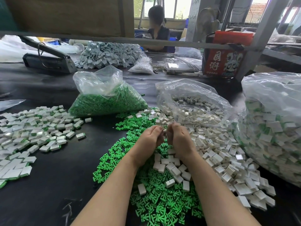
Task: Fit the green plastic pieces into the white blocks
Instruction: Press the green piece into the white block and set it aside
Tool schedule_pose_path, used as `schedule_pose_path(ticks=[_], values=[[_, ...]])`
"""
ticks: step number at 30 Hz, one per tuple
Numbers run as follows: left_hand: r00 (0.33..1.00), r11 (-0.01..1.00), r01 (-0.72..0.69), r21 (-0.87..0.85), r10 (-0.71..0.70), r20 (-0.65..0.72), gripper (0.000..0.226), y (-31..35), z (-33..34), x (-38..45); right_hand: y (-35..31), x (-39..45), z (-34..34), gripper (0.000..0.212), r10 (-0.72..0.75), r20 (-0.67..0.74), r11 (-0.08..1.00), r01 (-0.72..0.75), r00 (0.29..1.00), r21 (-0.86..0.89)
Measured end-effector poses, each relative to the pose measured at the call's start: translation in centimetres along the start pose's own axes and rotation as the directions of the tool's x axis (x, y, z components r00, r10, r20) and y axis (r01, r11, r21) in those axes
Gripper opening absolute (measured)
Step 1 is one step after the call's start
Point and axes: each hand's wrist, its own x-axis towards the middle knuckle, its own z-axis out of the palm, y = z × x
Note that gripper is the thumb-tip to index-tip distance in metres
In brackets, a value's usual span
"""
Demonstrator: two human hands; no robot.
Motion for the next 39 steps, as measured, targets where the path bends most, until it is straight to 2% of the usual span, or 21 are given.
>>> schedule_pose_path(ticks=[2, 10, 18, 22, 29, 39], values=[[1.0, 0.999, -0.005, -0.039, 0.005, -0.004, 0.035, -0.03, -0.05, 0.09, -0.04, 0.1, -0.18, 0.038, -0.002, -0.024, 1.0, 0.003, 1.0, 0.027], [1.0, 1.0, 0.007, 0.004, -0.007, 0.008, 0.027, 0.09, 0.28, 0.15, 0.14, -0.38, 0.03, 0.033, -0.198, -0.043, 0.918, 0.17, 0.979, -0.359], [0.999, 0.98, -0.022, 0.199, 0.016, 0.034, 0.027, 0.28, 0.39, 0.17, -0.02, -0.8, 0.02, 0.036, -0.192, 0.046, 0.822, 0.186, 0.98, -0.538], [0.998, 0.942, -0.058, 0.329, 0.048, 0.039, 0.026, 0.15, 0.23, 0.42, 0.23, -0.7, 0.03, 0.035, -0.181, 0.052, 0.806, 0.179, 0.982, -0.564], [0.995, 0.945, -0.091, 0.314, 0.075, 0.061, 0.029, 0.33, 0.23, 0.33, 0.22, -0.78, -0.1, 0.039, -0.172, 0.055, 0.816, 0.174, 0.983, -0.551], [0.99, 0.912, -0.139, 0.385, 0.118, 0.079, 0.029, 0.49, 0.39, 0.19, -0.03, -0.87, -0.12, 0.036, -0.188, 0.052, 0.809, 0.185, 0.981, -0.557]])
